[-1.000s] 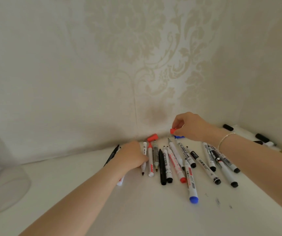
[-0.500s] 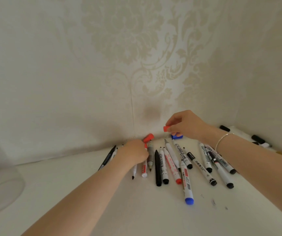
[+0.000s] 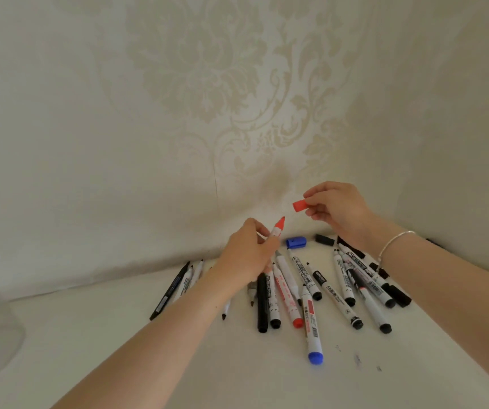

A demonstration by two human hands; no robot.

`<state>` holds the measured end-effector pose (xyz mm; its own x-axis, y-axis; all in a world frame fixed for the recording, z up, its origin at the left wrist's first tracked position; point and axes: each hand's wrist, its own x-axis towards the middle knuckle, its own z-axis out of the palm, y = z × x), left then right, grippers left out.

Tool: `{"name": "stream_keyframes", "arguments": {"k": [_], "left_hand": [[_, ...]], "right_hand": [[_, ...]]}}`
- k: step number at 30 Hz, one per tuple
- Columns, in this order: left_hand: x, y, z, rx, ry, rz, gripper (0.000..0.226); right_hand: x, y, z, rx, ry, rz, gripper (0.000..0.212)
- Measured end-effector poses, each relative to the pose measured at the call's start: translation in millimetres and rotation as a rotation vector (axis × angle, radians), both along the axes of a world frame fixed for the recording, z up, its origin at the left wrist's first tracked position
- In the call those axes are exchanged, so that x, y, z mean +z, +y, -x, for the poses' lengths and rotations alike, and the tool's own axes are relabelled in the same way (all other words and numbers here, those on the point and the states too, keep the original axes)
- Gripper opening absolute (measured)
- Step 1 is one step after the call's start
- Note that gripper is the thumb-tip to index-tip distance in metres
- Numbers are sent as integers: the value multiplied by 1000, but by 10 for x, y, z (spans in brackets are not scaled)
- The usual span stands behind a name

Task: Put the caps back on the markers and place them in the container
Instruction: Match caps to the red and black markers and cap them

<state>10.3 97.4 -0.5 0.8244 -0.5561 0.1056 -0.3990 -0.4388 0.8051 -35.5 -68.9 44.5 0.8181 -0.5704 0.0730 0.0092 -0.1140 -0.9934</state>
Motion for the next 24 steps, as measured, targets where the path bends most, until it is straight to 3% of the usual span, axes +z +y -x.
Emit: {"name": "stream_keyframes", "arguments": {"k": [7, 20, 24], "left_hand": [[-46, -185, 66, -103, -313, -81, 26], [-91, -238, 14, -144, -307, -42, 26], [-63, -243, 49, -138, -265, -8, 23]], "right_hand": [[7, -145, 110, -55, -63, 61, 14], [-30, -100, 135, -2, -77, 28, 9], [-45, 14, 148, 151, -15, 14, 5]]}}
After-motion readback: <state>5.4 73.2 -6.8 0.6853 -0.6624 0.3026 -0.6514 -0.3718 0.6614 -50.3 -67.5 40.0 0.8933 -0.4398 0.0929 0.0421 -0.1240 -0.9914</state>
